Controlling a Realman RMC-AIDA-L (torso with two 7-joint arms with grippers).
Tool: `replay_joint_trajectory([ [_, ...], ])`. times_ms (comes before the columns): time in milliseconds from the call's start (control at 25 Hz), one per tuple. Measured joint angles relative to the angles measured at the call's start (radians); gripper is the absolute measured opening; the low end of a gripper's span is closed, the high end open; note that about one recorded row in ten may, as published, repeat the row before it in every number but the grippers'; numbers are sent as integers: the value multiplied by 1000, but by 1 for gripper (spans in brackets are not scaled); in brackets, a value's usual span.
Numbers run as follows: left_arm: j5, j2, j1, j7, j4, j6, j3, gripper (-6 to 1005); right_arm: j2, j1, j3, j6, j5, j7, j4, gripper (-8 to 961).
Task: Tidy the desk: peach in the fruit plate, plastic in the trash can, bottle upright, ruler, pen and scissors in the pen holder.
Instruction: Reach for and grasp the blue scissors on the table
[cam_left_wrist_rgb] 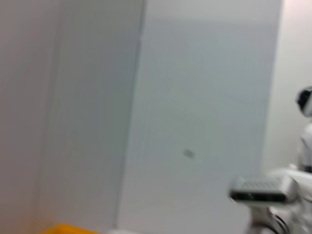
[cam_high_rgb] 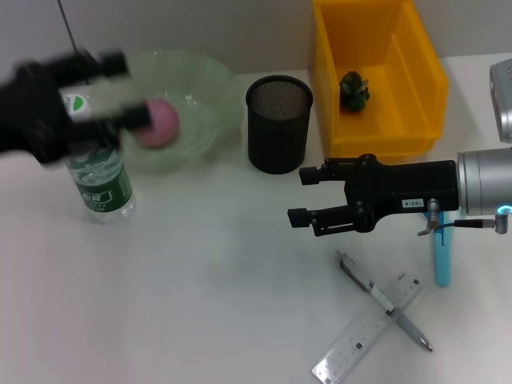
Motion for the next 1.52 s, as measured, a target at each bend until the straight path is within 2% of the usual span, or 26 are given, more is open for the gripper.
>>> replay_joint_trajectory([
  [160,27,-8,18,47,-21,-4,124,832,0,4,0,2,0,1,0,807],
  [240,59,-15,16,78,-51,-19,153,832,0,8,-1,4,1,1,1,807],
  [440,185,-37,8,159,-123,-116,163,832,0,18,-1,9,1,3,7,807],
  [640,256,-39,-3,259,-245,-200,166,832,0,19,-1,9,1,15,4,807],
  [1080,271,-42,4,284,-254,-214,178,832,1,25,-3,1,5,87,-34,807],
  [1200,271,-42,3,284,-256,-216,178,832,1,43,-40,0,4,285,-148,808],
  [1320,269,-44,-4,291,-261,-228,178,832,-8,61,-151,6,-57,609,-334,808],
  [1440,269,-45,-6,300,-261,-240,178,832,-11,104,-240,0,-217,944,-505,808],
  [1520,269,-45,-6,301,-261,-241,178,832,-13,155,-262,-24,-344,1125,-554,808],
])
